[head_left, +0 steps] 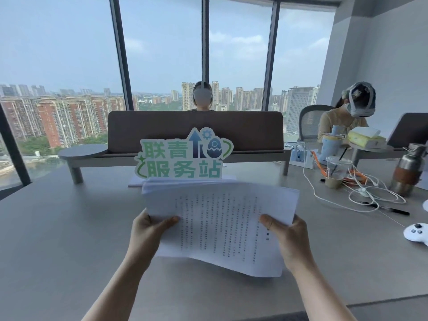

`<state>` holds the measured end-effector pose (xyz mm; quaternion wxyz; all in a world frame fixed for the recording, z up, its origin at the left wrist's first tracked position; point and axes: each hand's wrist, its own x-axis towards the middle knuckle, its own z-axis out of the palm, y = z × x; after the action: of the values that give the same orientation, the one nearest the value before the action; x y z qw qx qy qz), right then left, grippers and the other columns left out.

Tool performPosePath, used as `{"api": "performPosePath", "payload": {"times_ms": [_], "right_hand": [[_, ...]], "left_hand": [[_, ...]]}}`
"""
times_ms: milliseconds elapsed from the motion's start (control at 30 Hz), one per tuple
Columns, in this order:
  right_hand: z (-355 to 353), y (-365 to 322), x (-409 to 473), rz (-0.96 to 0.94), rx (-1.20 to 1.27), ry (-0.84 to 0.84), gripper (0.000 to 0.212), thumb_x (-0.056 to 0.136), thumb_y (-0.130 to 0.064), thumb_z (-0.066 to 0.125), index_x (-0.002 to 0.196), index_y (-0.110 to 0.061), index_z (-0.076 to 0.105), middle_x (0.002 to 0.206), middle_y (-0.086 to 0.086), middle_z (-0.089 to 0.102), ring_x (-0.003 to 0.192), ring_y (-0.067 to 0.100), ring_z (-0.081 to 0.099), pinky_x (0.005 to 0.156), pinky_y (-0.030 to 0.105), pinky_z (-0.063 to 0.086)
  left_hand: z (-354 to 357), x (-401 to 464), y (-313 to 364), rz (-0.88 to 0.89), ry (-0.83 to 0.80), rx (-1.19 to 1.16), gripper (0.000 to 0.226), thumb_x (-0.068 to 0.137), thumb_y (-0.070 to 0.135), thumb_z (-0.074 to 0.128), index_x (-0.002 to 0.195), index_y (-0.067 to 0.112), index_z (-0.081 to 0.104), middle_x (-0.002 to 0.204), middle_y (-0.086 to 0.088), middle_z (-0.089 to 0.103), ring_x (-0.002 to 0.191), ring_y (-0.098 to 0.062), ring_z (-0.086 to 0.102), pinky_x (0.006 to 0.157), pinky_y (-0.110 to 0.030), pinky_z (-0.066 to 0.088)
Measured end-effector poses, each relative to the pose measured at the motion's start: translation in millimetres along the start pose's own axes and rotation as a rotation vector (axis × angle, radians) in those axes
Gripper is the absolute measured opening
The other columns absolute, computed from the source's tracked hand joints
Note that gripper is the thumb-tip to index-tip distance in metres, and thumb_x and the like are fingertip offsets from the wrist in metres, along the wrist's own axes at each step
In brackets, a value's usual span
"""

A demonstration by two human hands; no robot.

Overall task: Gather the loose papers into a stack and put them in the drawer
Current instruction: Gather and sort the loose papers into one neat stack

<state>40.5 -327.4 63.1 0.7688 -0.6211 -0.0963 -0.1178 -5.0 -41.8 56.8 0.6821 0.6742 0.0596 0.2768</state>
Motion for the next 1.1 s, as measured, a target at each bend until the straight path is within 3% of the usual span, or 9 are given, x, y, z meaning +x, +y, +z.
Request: {"api": "performPosePath", "payload": {"times_ms": [133,233,400,533,633,733,833,900,1100], "right_hand": [[9,-8,9,-0.072,0.032,-0.038,0.018,0.076,-0.008,0.079,0.077,-0.026,0.079,0.081,0.000,0.078,0.069,0.013,0.072,0.061,0.026,0.057],[11,9,4,-0.024,0.047,-0.083,0.016,0.071,-0.020,0.072,0.085,-0.015,0.077,0.088,0.005,0.078,0.079,0.022,0.073,0.067,0.033,0.059],[9,45,-9,0.082,0.056,-0.104,0.026,0.076,-0.009,0.073,0.101,-0.011,0.071,0.096,0.004,0.078,0.088,0.023,0.074,0.067,0.028,0.059],[12,46,-6,0.059,0.046,-0.067,0.024,0.072,-0.013,0.073,0.096,-0.010,0.073,0.091,0.003,0.078,0.084,0.020,0.075,0.063,0.022,0.057],[13,40,-1,0.017,0.031,-0.059,0.018,0.085,0.002,0.071,0.096,-0.012,0.072,0.089,-0.002,0.078,0.082,0.013,0.075,0.066,0.020,0.057],[10,41,3,0.041,0.064,-0.092,0.021,0.085,0.001,0.069,0.104,-0.008,0.070,0.094,0.002,0.078,0.087,0.017,0.074,0.068,0.024,0.058],[7,53,-2,0.092,0.095,-0.118,0.042,0.075,-0.020,0.075,0.115,-0.010,0.067,0.106,0.004,0.076,0.100,0.023,0.072,0.071,0.023,0.057],[8,56,-5,0.098,0.125,-0.112,0.048,0.071,-0.026,0.074,0.116,-0.011,0.066,0.108,0.005,0.076,0.100,0.021,0.072,0.072,0.024,0.058],[16,54,-5,0.099,0.109,-0.120,0.040,0.071,-0.014,0.075,0.111,-0.009,0.069,0.103,0.005,0.077,0.095,0.019,0.073,0.074,0.027,0.060]], "left_hand": [[3,6,16,0.095,0.074,-0.014,0.024,0.074,-0.004,0.075,0.084,0.016,0.068,0.073,0.010,0.075,0.066,-0.007,0.064,0.063,-0.023,0.052],[0,-1,3,0.056,0.101,-0.014,0.020,0.075,-0.002,0.076,0.085,0.015,0.069,0.074,0.008,0.075,0.070,-0.012,0.065,0.066,-0.029,0.052],[-6,-15,-35,-0.066,0.070,0.008,0.022,0.075,0.001,0.077,0.090,0.015,0.069,0.076,0.008,0.076,0.077,-0.018,0.068,0.066,-0.029,0.053],[-4,-13,-37,-0.107,0.081,-0.027,0.020,0.074,-0.002,0.076,0.082,0.015,0.069,0.065,0.014,0.073,0.063,-0.006,0.067,0.054,-0.017,0.052],[-3,-7,-30,-0.068,0.091,-0.059,0.021,0.074,-0.005,0.075,0.084,0.012,0.068,0.066,0.012,0.074,0.057,0.001,0.065,0.052,-0.012,0.051],[-9,-4,-30,-0.062,0.076,-0.045,0.021,0.073,-0.002,0.076,0.087,0.012,0.069,0.070,0.010,0.075,0.063,-0.003,0.068,0.057,-0.015,0.053],[-16,-10,-41,-0.122,0.036,-0.032,0.025,0.072,0.001,0.078,0.093,0.012,0.071,0.078,0.004,0.077,0.075,-0.016,0.070,0.065,-0.026,0.055],[-17,-12,-46,-0.148,0.019,-0.040,0.024,0.073,0.001,0.077,0.094,0.010,0.071,0.078,0.002,0.077,0.075,-0.017,0.070,0.063,-0.023,0.056],[-13,-9,-49,-0.157,0.006,-0.056,0.023,0.074,-0.002,0.075,0.093,0.009,0.071,0.077,0.001,0.077,0.076,-0.021,0.070,0.061,-0.022,0.057]]}}
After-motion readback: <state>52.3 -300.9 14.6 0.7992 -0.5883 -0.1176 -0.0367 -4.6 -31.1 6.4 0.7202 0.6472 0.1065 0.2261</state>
